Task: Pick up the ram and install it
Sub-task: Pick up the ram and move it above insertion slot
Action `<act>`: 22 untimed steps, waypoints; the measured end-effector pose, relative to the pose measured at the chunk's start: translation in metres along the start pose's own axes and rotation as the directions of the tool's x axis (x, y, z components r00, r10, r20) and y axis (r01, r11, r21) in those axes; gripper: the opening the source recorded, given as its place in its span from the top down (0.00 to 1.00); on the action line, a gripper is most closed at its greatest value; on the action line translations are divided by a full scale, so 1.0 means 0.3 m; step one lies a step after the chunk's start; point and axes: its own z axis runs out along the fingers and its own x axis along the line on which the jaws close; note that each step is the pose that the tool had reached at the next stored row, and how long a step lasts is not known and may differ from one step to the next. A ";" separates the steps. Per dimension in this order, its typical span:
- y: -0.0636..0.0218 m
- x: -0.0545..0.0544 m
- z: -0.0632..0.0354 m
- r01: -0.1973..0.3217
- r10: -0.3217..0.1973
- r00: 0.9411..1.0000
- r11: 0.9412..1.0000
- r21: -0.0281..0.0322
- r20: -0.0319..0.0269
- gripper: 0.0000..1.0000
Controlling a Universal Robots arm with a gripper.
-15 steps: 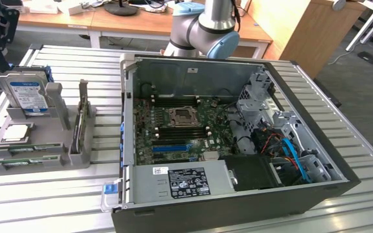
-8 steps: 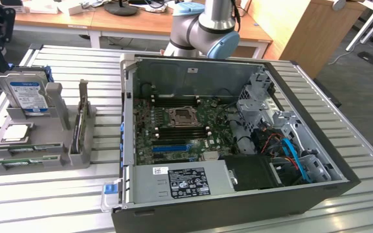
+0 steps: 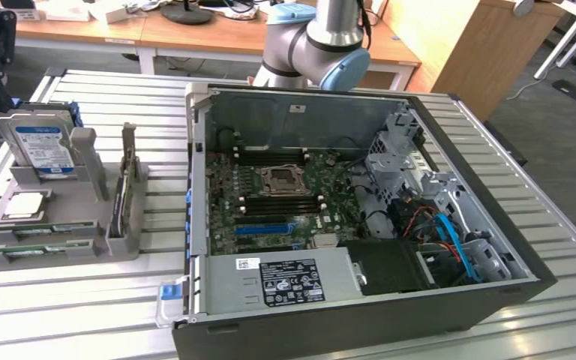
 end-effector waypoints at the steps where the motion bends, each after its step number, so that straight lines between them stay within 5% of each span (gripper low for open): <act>1: 0.000 0.000 0.000 0.018 -0.018 1.000 1.000 0.000 -0.001 0.89; 6: 0.000 0.000 0.001 0.109 -0.109 0.994 0.994 -0.003 -0.005 0.89; 13: 0.000 0.000 0.002 0.222 -0.222 0.975 0.975 -0.006 -0.009 0.89; 22: 0.000 0.000 -0.002 0.225 -0.226 0.974 0.974 -0.006 -0.010 0.89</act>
